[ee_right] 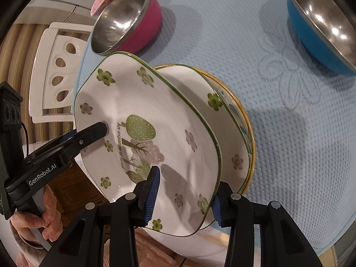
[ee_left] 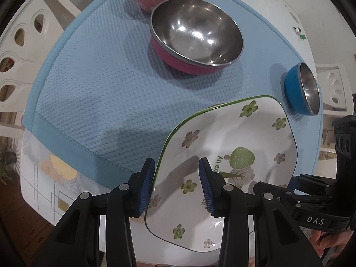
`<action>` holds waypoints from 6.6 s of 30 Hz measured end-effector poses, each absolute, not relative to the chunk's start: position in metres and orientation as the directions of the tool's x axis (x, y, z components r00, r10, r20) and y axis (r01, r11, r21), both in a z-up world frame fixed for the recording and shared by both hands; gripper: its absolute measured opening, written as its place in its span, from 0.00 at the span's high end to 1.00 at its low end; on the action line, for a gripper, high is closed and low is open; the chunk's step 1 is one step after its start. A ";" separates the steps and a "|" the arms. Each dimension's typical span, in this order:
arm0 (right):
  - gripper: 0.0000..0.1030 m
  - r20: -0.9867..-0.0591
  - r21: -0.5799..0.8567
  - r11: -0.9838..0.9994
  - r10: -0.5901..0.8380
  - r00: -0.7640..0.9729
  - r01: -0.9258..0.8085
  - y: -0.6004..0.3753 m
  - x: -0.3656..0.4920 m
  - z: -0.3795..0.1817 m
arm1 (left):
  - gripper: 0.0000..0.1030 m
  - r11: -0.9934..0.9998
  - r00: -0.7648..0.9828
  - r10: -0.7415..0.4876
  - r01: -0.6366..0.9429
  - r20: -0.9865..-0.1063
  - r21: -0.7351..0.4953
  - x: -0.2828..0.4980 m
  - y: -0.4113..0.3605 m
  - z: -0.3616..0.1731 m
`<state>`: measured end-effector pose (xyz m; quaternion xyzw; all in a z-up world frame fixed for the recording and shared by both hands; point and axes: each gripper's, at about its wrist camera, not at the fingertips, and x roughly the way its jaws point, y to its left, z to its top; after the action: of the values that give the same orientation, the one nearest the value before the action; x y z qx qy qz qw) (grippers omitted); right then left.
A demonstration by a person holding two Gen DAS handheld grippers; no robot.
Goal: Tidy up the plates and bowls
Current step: 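Lower the tree-print plate onto the Sunflower plate stack with both grippers, then open both grippers and withdraw them from the plate stack, then move both grippers to the rim of the pink-exterior steel bowl, then close both grippers on the steel bowl rim and lift it, then carry the pink-exterior steel bowl with both grippers over the pink polka-dot bowl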
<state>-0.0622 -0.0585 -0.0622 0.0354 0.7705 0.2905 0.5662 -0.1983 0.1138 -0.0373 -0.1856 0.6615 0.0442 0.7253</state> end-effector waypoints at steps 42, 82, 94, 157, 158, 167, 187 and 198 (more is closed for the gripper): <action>0.60 -0.935 0.303 0.917 0.233 -0.269 -0.260 -0.036 -0.056 -0.057 | 0.63 0.953 0.117 -0.220 -0.186 -0.968 -0.239 -0.205 0.122 -0.032; 0.47 -0.887 0.462 0.878 0.454 -0.086 -0.123 -0.054 -0.017 0.009 | 0.28 0.928 0.226 -0.166 -0.292 -0.960 -0.230 -0.190 0.223 0.010; 0.47 -0.786 0.616 0.777 0.617 -0.040 -0.130 -0.033 0.025 0.010 | 0.26 0.897 0.297 -0.147 -0.362 -0.944 -0.254 -0.141 0.233 0.019; 0.82 -0.838 0.544 0.839 0.545 0.028 -0.019 0.027 0.055 -0.006 | 0.87 0.945 0.308 -0.261 -0.111 -0.915 -0.307 -0.080 0.211 0.018; 0.82 -0.836 0.547 0.837 0.547 0.036 -0.021 0.027 0.057 -0.003 | 0.87 0.945 0.316 -0.261 -0.109 -0.912 -0.309 -0.079 0.213 0.022; 0.82 -0.827 0.549 0.833 0.553 0.102 -0.068 0.036 0.072 0.034 | 0.87 0.944 0.378 -0.256 -0.102 -0.890 -0.315 -0.063 0.222 0.055; 0.81 -0.816 0.537 0.825 0.561 0.137 -0.179 0.107 0.137 0.073 | 0.86 0.917 0.484 -0.229 -0.185 -0.845 -0.354 -0.007 0.295 0.084; 0.81 -0.855 0.513 0.850 0.519 0.014 -0.121 0.130 0.156 0.020 | 0.86 0.913 0.390 -0.246 -0.216 -0.887 -0.347 0.005 0.304 0.029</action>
<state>0.1555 0.1296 0.0199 0.1498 0.6633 0.2297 0.6963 0.0047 0.3044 0.0293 -0.2089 0.5520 -0.0092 0.8072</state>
